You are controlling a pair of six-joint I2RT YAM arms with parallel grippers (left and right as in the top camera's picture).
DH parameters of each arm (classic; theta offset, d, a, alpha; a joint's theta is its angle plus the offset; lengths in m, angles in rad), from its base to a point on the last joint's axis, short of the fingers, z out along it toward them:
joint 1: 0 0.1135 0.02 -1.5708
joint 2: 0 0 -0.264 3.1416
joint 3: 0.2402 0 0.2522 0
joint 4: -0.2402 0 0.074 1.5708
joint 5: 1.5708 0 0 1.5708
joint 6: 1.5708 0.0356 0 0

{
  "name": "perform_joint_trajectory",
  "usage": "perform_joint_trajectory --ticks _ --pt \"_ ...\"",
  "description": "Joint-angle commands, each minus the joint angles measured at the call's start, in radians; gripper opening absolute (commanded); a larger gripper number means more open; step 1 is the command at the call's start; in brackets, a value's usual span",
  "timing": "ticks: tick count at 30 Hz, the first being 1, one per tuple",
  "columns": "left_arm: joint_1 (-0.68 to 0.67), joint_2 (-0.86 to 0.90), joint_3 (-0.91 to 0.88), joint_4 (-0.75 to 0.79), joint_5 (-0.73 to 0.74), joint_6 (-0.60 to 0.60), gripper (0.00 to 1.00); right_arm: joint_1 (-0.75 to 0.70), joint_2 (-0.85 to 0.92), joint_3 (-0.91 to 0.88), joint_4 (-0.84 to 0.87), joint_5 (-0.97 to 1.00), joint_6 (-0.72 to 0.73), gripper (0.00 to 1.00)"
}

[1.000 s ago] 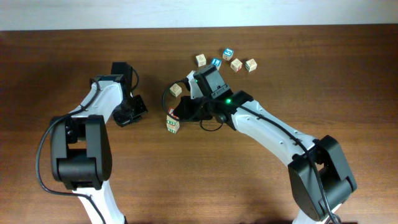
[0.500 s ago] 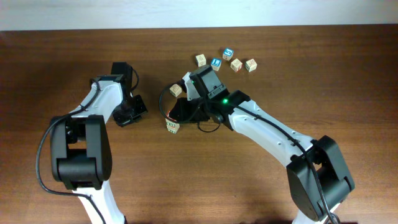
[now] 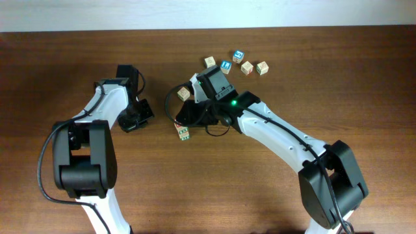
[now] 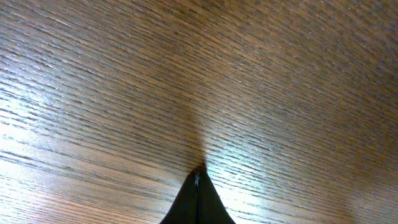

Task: Rotate 4 blocks

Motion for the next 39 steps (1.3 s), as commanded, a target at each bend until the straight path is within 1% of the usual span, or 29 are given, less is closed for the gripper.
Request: perform_joint_trajectory --ticks 1,7,9,11,12,14,15,16,17,19,20,21,22,23,24,25,26,30,34,38,39 --pt "0.009 0.007 0.005 0.002 -0.023 -0.012 0.00 0.006 0.018 0.043 -0.025 -0.011 -0.013 0.18" --pt "0.009 0.007 0.005 0.002 -0.023 -0.012 0.00 0.006 0.017 0.104 -0.074 -0.029 -0.018 0.18" --pt "0.009 0.006 0.011 -0.006 -0.023 -0.011 0.00 -0.011 0.006 0.170 -0.153 -0.021 -0.077 0.18" --pt "0.009 -0.006 0.072 -0.057 -0.023 0.018 0.00 -0.051 -0.021 0.296 -0.302 0.044 -0.158 0.23" --pt "0.009 -0.020 0.120 -0.085 -0.023 0.039 0.00 -0.078 -0.038 0.386 -0.406 0.104 -0.213 0.26" --pt "0.008 -0.074 0.254 -0.145 -0.022 0.113 0.00 -0.139 -0.061 0.564 -0.597 0.197 -0.302 0.31" --pt "0.008 -0.090 0.288 -0.160 -0.022 0.139 0.00 -0.155 -0.064 0.605 -0.646 0.222 -0.313 0.31" --pt "0.008 -0.126 0.365 -0.197 -0.022 0.201 0.00 -0.197 -0.067 0.711 -0.764 0.277 -0.330 0.34" --pt "0.008 -0.153 0.412 -0.223 -0.023 0.238 0.00 -0.219 -0.068 0.765 -0.828 0.304 -0.339 0.36" --pt "0.008 -0.218 0.461 -0.243 -0.023 0.259 0.08 -0.249 -0.073 0.850 -0.930 0.354 -0.350 0.40" --pt "0.008 -0.254 0.461 -0.243 -0.023 0.259 0.13 -0.267 -0.085 0.906 -0.998 0.402 -0.350 0.42" --pt "0.008 -0.278 0.461 -0.247 -0.022 0.259 0.32 -0.282 -0.105 0.952 -1.051 0.446 -0.350 0.45" --pt "0.008 -0.294 0.461 -0.256 -0.022 0.259 0.97 -0.293 -0.137 0.989 -1.101 0.486 -0.350 0.52" --pt "0.008 -0.295 0.461 -0.261 -0.022 0.259 0.99 -0.300 -0.161 1.003 -1.128 0.507 -0.350 0.60" --pt "0.008 -0.294 0.461 -0.262 -0.022 0.259 0.99 -0.307 -0.193 1.008 -1.151 0.527 -0.349 0.71" --pt "0.008 -0.294 0.461 -0.261 -0.023 0.259 0.99 -0.311 -0.233 1.008 -1.172 0.538 -0.350 0.86" --pt "0.008 -0.294 0.461 -0.262 -0.023 0.259 0.99 -0.311 -0.267 1.008 -1.192 0.547 -0.350 0.98" --pt "0.008 -0.294 0.461 -0.262 -0.023 0.259 0.99 -0.311 -0.344 1.008 -1.256 0.555 -0.350 0.98" --pt "0.008 -0.294 0.461 -0.262 -0.023 0.259 0.99 -0.310 -0.352 1.008 -1.256 0.558 -0.351 0.98" --pt "0.008 -0.294 0.461 -0.262 -0.023 0.259 0.99 -0.314 -0.335 1.007 -1.251 0.695 -0.351 0.98" --pt "0.008 -0.294 0.461 -0.262 -0.023 0.259 0.99 -0.331 -0.333 1.007 -1.218 0.704 -0.361 0.98"
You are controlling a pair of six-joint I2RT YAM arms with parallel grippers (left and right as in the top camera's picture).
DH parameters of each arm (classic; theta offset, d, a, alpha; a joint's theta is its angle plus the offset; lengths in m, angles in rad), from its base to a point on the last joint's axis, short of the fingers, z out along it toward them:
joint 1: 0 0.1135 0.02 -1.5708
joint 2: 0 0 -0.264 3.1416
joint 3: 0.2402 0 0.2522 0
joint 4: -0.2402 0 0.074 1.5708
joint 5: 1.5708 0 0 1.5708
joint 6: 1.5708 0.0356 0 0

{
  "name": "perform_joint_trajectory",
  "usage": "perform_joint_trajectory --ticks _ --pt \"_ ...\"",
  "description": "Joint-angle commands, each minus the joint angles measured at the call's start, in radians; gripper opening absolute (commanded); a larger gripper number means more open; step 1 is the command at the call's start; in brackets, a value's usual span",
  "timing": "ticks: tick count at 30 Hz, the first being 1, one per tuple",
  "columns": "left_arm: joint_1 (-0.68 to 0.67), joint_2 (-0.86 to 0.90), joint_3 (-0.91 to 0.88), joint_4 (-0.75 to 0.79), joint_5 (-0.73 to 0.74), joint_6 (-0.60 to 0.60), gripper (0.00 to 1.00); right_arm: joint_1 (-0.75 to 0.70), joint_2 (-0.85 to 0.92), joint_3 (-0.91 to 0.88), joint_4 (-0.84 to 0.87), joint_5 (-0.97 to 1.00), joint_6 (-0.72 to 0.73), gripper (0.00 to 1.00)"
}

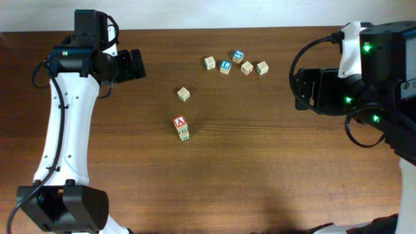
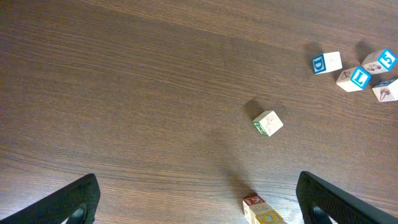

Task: Rotate 4 blocks

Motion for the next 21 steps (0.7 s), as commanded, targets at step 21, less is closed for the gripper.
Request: perform_joint_trajectory --ticks 21 --pt "0.006 -0.006 0.011 -0.002 -0.007 0.016 0.99 -0.301 -1.371 -2.230 1.748 -0.166 -0.281 0.98"
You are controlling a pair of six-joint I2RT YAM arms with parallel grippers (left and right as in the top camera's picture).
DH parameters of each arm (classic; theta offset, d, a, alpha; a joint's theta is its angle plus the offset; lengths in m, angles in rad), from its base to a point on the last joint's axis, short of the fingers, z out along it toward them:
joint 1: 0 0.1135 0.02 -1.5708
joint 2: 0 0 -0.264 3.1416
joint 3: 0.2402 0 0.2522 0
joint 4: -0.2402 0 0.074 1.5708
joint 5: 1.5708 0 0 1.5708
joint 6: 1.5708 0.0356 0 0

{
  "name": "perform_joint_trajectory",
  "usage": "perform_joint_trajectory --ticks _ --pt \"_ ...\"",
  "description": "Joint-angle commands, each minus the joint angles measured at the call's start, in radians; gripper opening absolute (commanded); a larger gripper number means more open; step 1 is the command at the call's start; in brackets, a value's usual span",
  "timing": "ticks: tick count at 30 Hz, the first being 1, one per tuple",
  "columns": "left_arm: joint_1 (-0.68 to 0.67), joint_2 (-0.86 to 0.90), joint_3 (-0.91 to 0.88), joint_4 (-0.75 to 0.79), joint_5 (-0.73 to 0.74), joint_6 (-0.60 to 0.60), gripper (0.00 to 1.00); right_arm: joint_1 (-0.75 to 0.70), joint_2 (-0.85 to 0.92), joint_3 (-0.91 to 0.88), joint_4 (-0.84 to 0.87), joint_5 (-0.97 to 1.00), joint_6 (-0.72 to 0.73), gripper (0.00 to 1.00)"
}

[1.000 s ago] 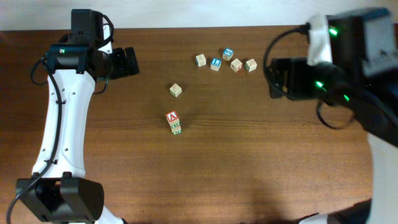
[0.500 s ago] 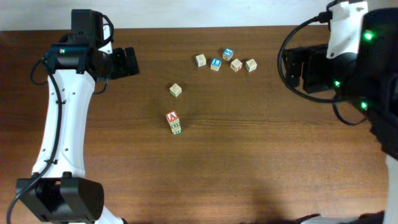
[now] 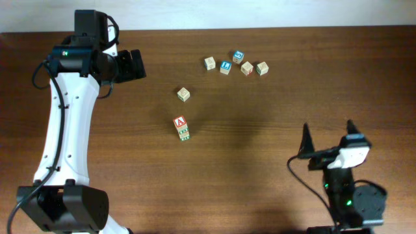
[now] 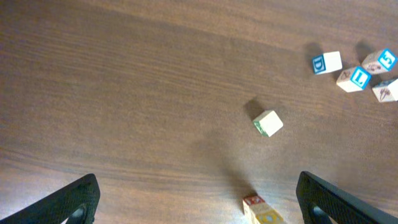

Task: Rotate 4 blocks

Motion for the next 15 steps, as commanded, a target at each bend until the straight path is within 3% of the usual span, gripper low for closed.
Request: perform_joint_trajectory --ticks 1,5,10,15 --pt "0.006 -0.006 0.009 0.002 -0.007 0.016 0.99 0.003 -0.158 -0.182 0.075 -0.021 0.007 0.98" --pt "0.006 -0.006 0.009 0.002 -0.007 0.016 0.99 0.009 -0.281 -0.306 0.089 -0.015 0.007 0.98" --pt "0.006 -0.006 0.009 0.002 -0.007 0.016 0.99 0.014 -0.280 -0.316 -0.082 -0.048 0.007 0.98" --pt "0.006 -0.006 0.009 0.002 -0.007 0.016 0.99 0.013 -0.277 -0.316 -0.077 -0.048 0.007 0.98"
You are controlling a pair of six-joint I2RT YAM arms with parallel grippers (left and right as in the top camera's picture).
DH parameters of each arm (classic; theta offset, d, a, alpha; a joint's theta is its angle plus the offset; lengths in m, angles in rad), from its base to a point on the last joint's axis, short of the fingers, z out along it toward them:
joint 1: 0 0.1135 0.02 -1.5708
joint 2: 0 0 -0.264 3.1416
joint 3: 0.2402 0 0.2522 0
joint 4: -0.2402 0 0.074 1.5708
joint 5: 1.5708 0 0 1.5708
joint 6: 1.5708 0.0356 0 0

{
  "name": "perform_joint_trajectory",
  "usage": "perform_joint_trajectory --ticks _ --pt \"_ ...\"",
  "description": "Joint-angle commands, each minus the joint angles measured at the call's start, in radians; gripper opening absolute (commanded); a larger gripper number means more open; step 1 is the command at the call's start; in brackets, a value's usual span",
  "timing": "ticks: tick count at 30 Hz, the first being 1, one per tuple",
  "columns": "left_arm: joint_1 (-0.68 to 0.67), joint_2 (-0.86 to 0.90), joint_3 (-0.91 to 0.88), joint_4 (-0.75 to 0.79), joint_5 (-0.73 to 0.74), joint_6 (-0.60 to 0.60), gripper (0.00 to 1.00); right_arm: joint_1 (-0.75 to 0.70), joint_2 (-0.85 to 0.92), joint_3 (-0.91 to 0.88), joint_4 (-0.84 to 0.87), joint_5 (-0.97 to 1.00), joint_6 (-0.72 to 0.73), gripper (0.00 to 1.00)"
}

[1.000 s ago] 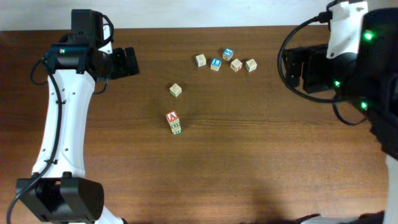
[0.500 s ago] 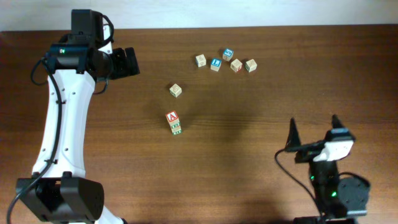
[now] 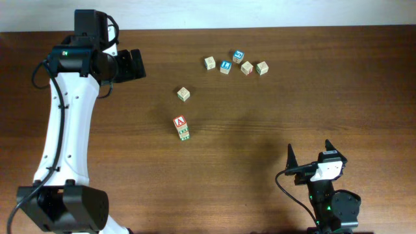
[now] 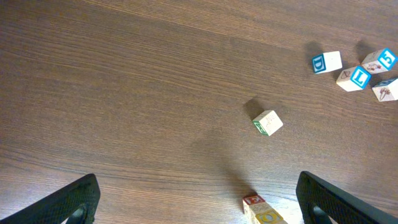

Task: Rotate 4 blocks

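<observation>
Several lettered wooden blocks sit in a cluster [image 3: 235, 64] at the back of the table; the left wrist view shows its blue D block [image 4: 326, 62] and L block [image 4: 354, 78]. A lone pale block [image 3: 184, 94] [image 4: 267, 122] lies nearer. A red A block [image 3: 180, 122] lies against a green-marked one [image 3: 184, 134], seen low in the left wrist view [image 4: 261, 208]. My left gripper [image 3: 133, 65] [image 4: 199, 205] hangs open, high at the back left, far from every block. My right gripper [image 3: 311, 153] is at the front right, fingers apart and empty.
The brown wooden table [image 3: 260, 117] carries only the blocks. The left arm [image 3: 62, 123] runs along the left side. The right arm's base [image 3: 335, 205] sits folded at the front right edge.
The right arm has sunk further toward the front right edge and looks smaller in the overhead view. The left arm and all blocks are where they were.
At first both arms were at the table's middle, the left gripper shut close to the wood, the right over the lone block and A block. Then both were pulled back to the far sides, the left open. The right arm then stood folded at the front right, now lower.
</observation>
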Motion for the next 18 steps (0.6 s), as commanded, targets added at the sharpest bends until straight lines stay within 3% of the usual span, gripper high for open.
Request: perform_joint_trajectory --ticks 1,15,18 --pt "0.006 -0.006 0.009 0.002 -0.007 0.016 0.99 0.005 -0.006 -0.007 0.000 -0.012 0.007 0.98" --pt "0.007 -0.058 0.006 -0.004 -0.052 0.018 0.99 0.005 -0.005 -0.007 -0.001 -0.012 0.007 0.98" --pt "0.007 -0.217 -0.140 0.186 -0.029 0.166 0.99 0.005 -0.005 -0.007 0.000 -0.012 0.007 0.98"
